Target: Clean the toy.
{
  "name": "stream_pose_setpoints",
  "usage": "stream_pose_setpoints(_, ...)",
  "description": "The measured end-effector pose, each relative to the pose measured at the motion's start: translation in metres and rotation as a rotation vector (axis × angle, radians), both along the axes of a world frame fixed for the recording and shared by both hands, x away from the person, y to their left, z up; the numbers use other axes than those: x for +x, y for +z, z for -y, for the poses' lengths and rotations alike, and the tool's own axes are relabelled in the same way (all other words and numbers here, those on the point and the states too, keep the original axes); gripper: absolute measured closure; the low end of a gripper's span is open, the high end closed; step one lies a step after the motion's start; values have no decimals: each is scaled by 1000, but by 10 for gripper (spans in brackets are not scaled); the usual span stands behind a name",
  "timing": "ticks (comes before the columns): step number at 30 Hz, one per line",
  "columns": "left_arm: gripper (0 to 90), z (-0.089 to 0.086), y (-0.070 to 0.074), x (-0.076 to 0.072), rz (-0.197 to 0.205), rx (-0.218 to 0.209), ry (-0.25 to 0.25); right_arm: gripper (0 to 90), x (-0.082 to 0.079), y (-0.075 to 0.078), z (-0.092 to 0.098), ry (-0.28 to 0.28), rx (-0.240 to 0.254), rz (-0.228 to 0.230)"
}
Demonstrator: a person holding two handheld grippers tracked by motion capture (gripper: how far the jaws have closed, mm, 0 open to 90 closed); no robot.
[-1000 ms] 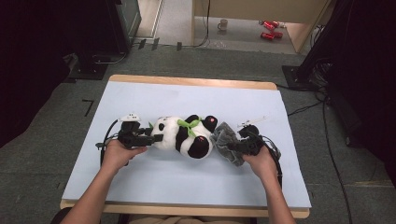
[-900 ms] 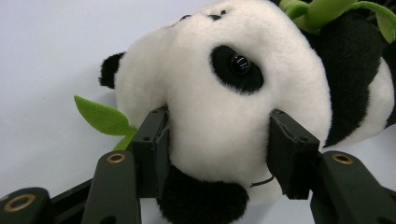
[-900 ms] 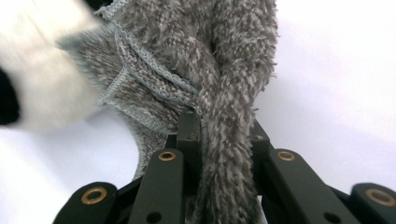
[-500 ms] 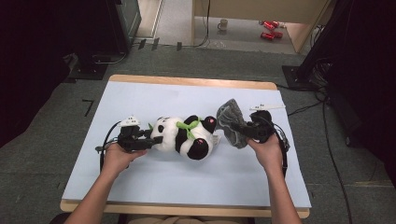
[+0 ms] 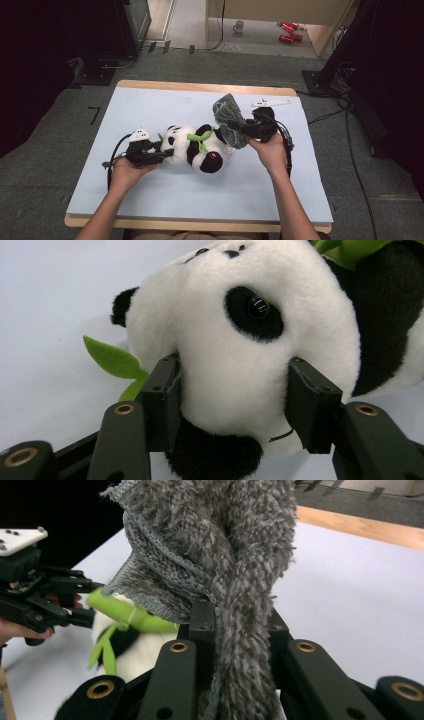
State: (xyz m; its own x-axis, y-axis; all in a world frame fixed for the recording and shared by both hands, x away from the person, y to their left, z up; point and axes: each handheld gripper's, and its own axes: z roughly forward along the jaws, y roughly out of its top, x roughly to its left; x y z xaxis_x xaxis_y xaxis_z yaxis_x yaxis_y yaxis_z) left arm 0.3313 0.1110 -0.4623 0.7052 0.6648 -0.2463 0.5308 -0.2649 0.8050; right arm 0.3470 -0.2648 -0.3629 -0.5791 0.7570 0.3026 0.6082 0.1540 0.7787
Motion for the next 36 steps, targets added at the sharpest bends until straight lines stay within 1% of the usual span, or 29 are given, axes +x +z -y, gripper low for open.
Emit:
stream_pose_setpoints(2, 453, 0, -1, -1, 2, 2, 1, 752, 3, -1, -8, 10, -11, 3)
stream_pose_setpoints(5, 453, -1, -1, -3, 5, 3, 2, 751, 9, -11, -18, 13, -38, -8)
stream_pose_setpoints(8, 452, -1, -2, -2, 1, -5, 5, 748, 13, -23, -21, 3, -53, -10)
stream_pose_setpoints(9, 452, -1, -2, -2, -1, -9, 5, 747, 13, -25, -20, -2, -68, -10)
stream_pose_setpoints(11, 453, -1, -2, -2, -6, -14, 7, 747, 14, -28, -18, -16, -95, -10)
stream_pose_setpoints(13, 453, -1, -2, -2, -8, -15, 6, 747, 14, -31, -13, -21, -82, -24)
stream_pose_setpoints(16, 453, -1, -1, -1, -8, -14, 5, 748, 13, -35, -7, -36, -87, -31)
stream_pose_setpoints(21, 452, -1, -1, 0, -12, -12, 1, 751, 11, -40, 3, -66, -123, -51)
stream_pose_setpoints(26, 452, -2, -1, 2, -20, -16, -3, 751, 11, -47, 10, -81, -131, -87)
stream_pose_setpoints(27, 451, -2, -1, 3, -23, -18, -5, 751, 11, -49, 11, -83, -140, -97)
stream_pose_setpoints(31, 452, -2, 0, 5, -28, -20, -10, 751, 9, -52, 15, -90, -147, -102)
stream_pose_setpoints(36, 451, -2, 0, 6, -36, -23, -11, 751, 7, -52, 29, -135, -177, -108)
